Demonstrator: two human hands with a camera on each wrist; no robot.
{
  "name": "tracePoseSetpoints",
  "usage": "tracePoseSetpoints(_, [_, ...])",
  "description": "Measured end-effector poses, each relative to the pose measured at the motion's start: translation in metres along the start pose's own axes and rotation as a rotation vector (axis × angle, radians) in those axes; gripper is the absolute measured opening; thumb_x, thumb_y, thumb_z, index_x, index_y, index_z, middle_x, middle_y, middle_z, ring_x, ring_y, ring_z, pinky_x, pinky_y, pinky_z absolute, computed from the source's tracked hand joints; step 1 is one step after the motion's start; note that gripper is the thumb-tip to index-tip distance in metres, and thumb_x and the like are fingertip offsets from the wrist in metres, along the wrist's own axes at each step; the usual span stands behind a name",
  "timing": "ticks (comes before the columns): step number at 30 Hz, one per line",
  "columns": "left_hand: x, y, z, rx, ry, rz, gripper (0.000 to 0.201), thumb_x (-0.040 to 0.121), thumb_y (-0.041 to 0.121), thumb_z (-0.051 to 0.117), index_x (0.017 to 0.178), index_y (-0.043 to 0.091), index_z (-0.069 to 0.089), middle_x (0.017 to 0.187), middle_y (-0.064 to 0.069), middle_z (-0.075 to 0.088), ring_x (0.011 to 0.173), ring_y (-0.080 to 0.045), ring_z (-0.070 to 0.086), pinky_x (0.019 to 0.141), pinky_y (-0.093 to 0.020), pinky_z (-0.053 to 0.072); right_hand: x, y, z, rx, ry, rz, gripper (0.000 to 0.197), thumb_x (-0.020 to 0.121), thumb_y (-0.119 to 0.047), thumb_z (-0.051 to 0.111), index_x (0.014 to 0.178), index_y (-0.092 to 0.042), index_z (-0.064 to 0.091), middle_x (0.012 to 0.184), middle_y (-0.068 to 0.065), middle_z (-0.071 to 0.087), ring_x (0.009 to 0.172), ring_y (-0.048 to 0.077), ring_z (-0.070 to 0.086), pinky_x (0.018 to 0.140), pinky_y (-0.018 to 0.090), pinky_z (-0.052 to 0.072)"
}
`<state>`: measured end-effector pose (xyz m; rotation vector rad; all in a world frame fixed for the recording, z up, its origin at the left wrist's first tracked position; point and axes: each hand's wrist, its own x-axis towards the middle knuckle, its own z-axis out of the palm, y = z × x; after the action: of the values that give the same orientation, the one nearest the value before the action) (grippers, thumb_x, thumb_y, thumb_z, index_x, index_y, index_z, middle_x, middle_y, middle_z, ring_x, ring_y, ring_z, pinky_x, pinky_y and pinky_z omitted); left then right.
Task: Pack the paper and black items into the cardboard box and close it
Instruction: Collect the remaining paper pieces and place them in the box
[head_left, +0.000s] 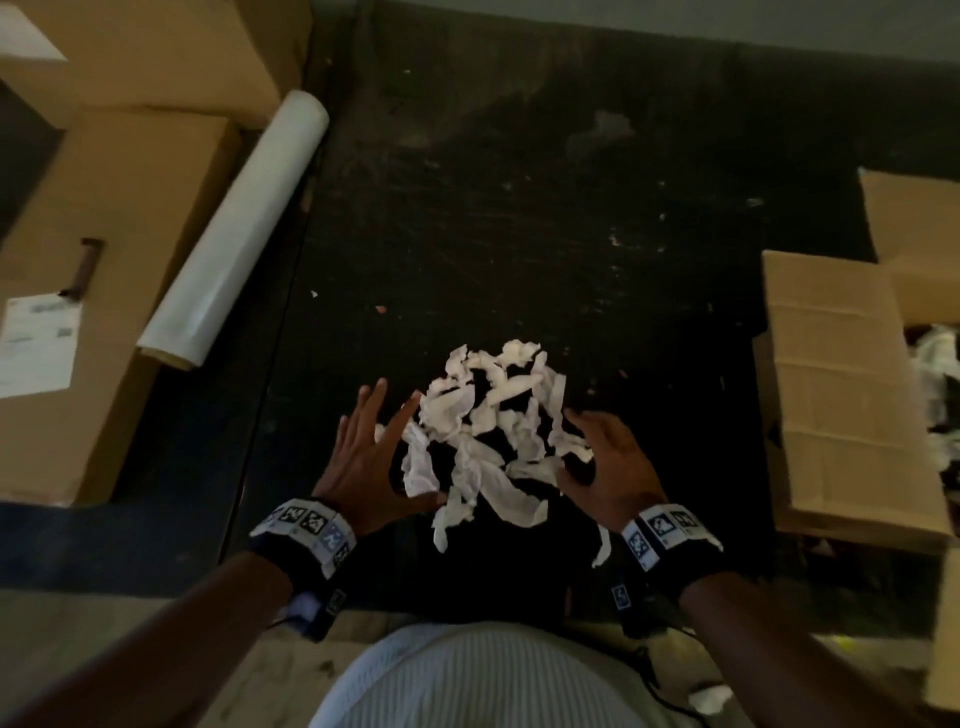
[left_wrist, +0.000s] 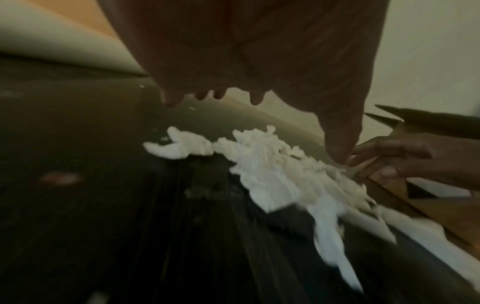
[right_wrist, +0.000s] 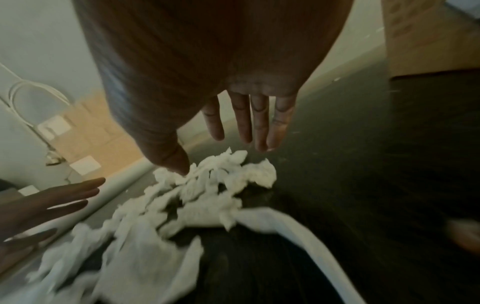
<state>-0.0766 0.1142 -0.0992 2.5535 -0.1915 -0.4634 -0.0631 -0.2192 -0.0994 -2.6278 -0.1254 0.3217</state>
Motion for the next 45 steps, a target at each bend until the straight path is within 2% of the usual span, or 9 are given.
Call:
tracePoseSetpoints(9, [-0.026,0.027,0.055,0.251,-0.046,-0.034,0.129,0.057,0.103,0.046,0.154,0.046,-0.018,0.16,-0.005,-0.038,0.147,-0.04,-0.03,0.116,-0.071,-0.003,-0.068,0.012,0.037,-0.156,-0.144,0.207,0.074,0.086,-0.026,0.064,0.152,-0.028,0.029,0.143,0.006,0.039,0.132,0.029,0.043,0.101,0.046,0.049])
tracePoseSetpoints(14, [-0.017,0.031,0.069,0.351,-0.083,-0.036,0.113,0.07,0.096,0.038,0.155,0.046,-0.016,0.159,-0.006,-0.039,0.147,-0.041,-0.028,0.117,-0.071,0.003,-0.069,0.013,0.044,-0.139,-0.147,0.088,0.072,0.09,-0.005,0.054,0.154,-0.028,0.031,0.148,0.009,0.036,0.132,0.033,0.045,0.105,0.046,0.047])
tracePoseSetpoints(21, [-0.013,0.035,0.072,0.354,-0.094,-0.033,0.111,0.073,0.09,0.044,0.154,0.047,-0.019,0.16,-0.005,-0.038,0.148,-0.04,-0.027,0.119,-0.068,0.005,-0.067,0.0,0.019,-0.135,0.088,-0.065,0.068,0.081,0.003,0.067,0.142,-0.02,0.05,0.148,0.008,0.036,0.119,0.028,0.056,0.085,0.042,0.06])
tracePoseSetpoints(25, [-0.01,0.039,0.069,0.346,-0.085,-0.014,0.11,0.073,0.092,0.041,0.154,0.047,-0.018,0.16,-0.006,-0.037,0.148,-0.039,-0.027,0.119,-0.068,0.005,-0.034,-0.021,0.004,-0.115,0.113,-0.097,0.065,0.083,0.002,0.067,0.142,-0.021,0.049,0.149,0.005,0.035,0.123,0.025,0.054,0.088,0.038,0.059])
tracePoseSetpoints(29, [-0.008,0.043,0.063,0.331,-0.042,-0.011,0.111,0.071,0.093,0.042,0.157,0.045,-0.01,0.165,-0.008,-0.025,0.151,-0.039,-0.019,0.118,-0.069,0.01,0.007,-0.047,0.005,-0.089,0.045,-0.148,0.061,0.088,-0.008,0.065,0.143,-0.024,0.045,0.15,0.005,0.032,0.125,0.023,0.051,0.095,0.04,0.056])
tracePoseSetpoints(32, [-0.01,0.043,0.057,0.325,-0.036,-0.053,0.116,0.065,0.098,0.043,0.156,0.047,-0.01,0.166,-0.006,-0.025,0.151,-0.039,-0.021,0.117,-0.071,0.009,0.017,-0.051,0.007,-0.176,-0.028,-0.187,0.071,0.084,-0.038,0.068,0.147,-0.027,0.036,0.152,0.008,0.028,0.131,0.027,0.041,0.102,0.049,0.048])
tracePoseSetpoints(39, [-0.006,0.015,0.033,0.345,-0.21,-0.133,0.142,0.04,0.107,0.048,0.145,0.053,-0.032,0.155,-0.001,-0.046,0.141,-0.044,-0.037,0.11,-0.074,-0.006,0.01,-0.006,0.006,-0.296,-0.251,-0.22,0.128,0.062,-0.078,0.067,0.153,-0.044,-0.017,0.161,-0.002,-0.033,0.15,0.029,-0.021,0.117,0.055,-0.002])
tracePoseSetpoints(42, [0.002,0.004,0.029,0.315,-0.256,-0.101,0.142,0.043,0.104,0.053,0.145,0.053,-0.032,0.156,-0.001,-0.045,0.143,-0.044,-0.034,0.115,-0.07,-0.002,0.015,0.009,0.007,-0.266,-0.346,-0.181,0.126,0.07,-0.064,0.076,0.149,-0.05,-0.022,0.158,-0.003,-0.038,0.152,0.031,-0.008,0.12,0.055,0.018])
tracePoseSetpoints(45, [0.011,0.005,0.031,0.24,-0.261,-0.05,0.133,0.058,0.094,0.06,0.147,0.052,-0.029,0.157,0.002,-0.042,0.146,-0.038,-0.029,0.119,-0.064,0.006,0.025,0.005,0.014,-0.158,-0.368,-0.193,0.109,0.087,-0.035,0.073,0.151,-0.051,-0.013,0.159,-0.005,-0.034,0.139,0.026,0.043,0.088,0.035,0.057])
